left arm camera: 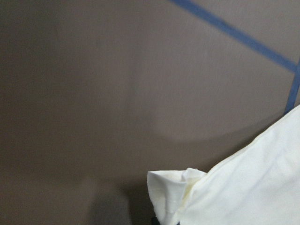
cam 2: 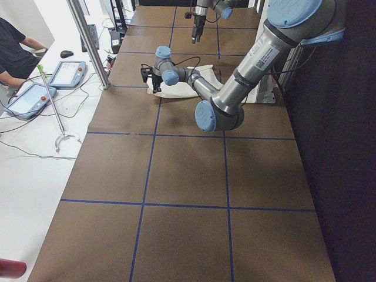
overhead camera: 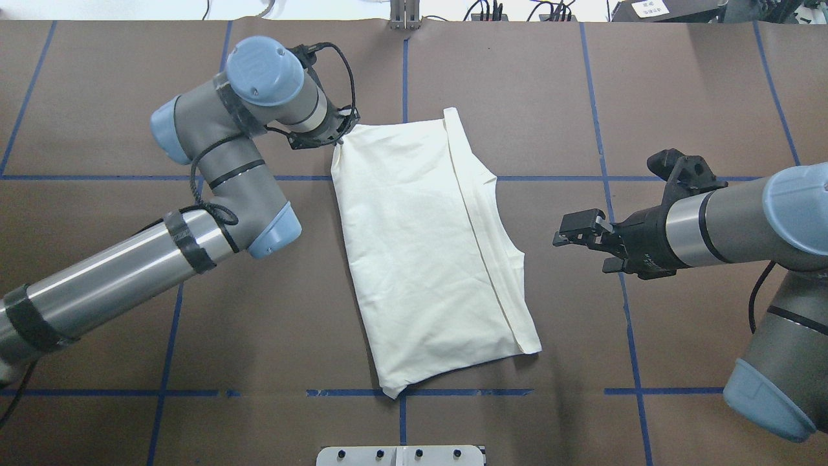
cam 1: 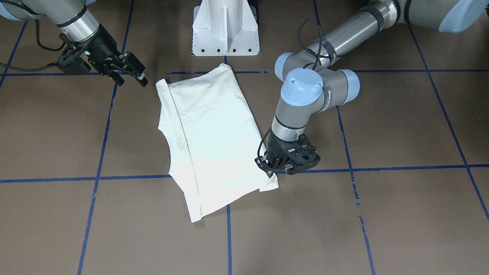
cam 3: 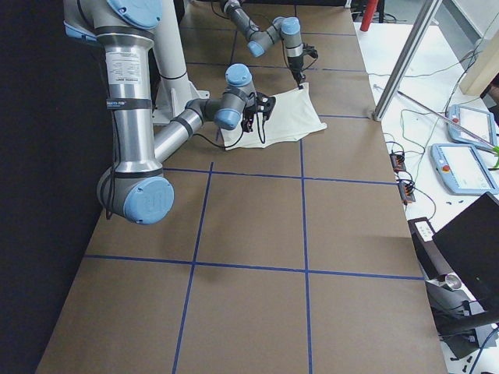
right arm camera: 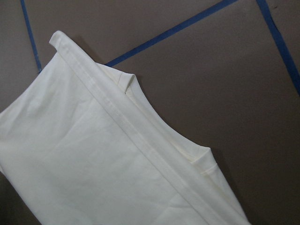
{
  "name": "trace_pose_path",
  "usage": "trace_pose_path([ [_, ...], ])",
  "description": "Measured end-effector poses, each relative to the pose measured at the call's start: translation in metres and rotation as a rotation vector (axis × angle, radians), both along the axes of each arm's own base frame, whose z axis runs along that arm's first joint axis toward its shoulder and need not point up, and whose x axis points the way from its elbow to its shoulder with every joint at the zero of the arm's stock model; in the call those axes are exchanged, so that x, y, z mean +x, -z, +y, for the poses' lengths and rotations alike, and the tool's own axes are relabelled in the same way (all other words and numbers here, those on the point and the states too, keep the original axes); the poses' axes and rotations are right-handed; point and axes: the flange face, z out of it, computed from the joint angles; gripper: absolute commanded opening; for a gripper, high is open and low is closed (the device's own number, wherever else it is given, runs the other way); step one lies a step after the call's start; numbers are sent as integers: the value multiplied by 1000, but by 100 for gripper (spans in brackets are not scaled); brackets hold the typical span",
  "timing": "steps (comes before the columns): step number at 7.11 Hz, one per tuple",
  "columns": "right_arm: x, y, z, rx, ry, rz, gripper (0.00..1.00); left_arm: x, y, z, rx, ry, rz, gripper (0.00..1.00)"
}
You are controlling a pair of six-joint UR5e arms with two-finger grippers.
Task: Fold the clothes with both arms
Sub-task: 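Drag the corner with the left gripper away from the robot, straightening the shirt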
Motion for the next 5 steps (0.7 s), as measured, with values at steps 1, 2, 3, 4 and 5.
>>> trace_pose_path([
  [1,-1,-2,-2,-2,-3,5,100,3,-1,-28,45,8,8,0],
  [2,-2,-6,-3,-5,-6,11,100,11,2,-46,83,18,21,0],
  [3,-3,-8,-4,-7,-8,16,100,21,7,-56,108,26,30,0],
  [4,-4,-9,-5,-8,-9,18,100,27,5,-60,126,31,36,28],
  [5,-4,-10,-6,-8,-12,21,100,29,0,-64,136,38,29,99],
])
